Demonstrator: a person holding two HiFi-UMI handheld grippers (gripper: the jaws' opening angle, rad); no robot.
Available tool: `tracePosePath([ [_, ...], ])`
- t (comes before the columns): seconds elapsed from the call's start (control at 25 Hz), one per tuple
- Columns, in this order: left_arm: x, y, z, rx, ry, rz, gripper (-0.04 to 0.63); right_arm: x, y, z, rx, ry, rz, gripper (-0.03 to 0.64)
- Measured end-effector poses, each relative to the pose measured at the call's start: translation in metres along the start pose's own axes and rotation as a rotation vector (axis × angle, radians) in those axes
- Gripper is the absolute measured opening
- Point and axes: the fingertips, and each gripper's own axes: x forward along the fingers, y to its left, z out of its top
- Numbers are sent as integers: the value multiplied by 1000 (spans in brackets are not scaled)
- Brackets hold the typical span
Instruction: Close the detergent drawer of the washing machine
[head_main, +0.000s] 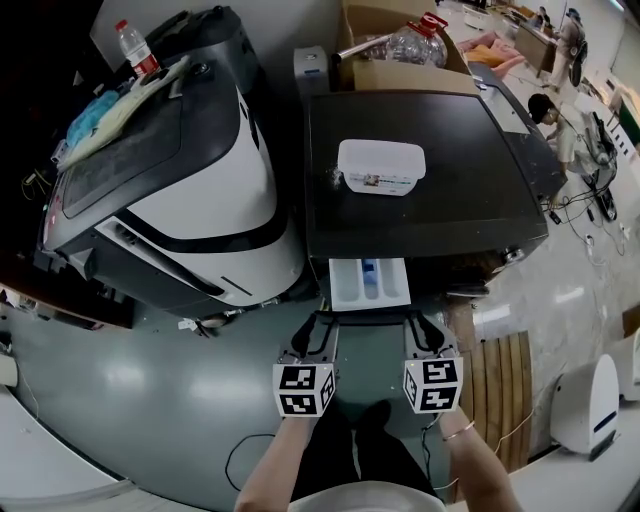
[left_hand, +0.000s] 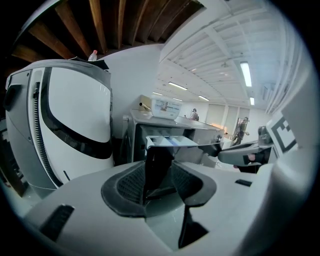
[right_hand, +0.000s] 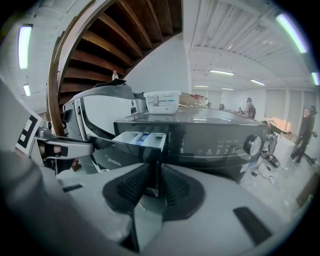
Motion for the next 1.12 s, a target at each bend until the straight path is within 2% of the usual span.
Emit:
tracePosePath([
  [1.12, 78, 35, 50, -6, 13, 15, 150, 76, -22, 56, 23, -7, -88, 80],
])
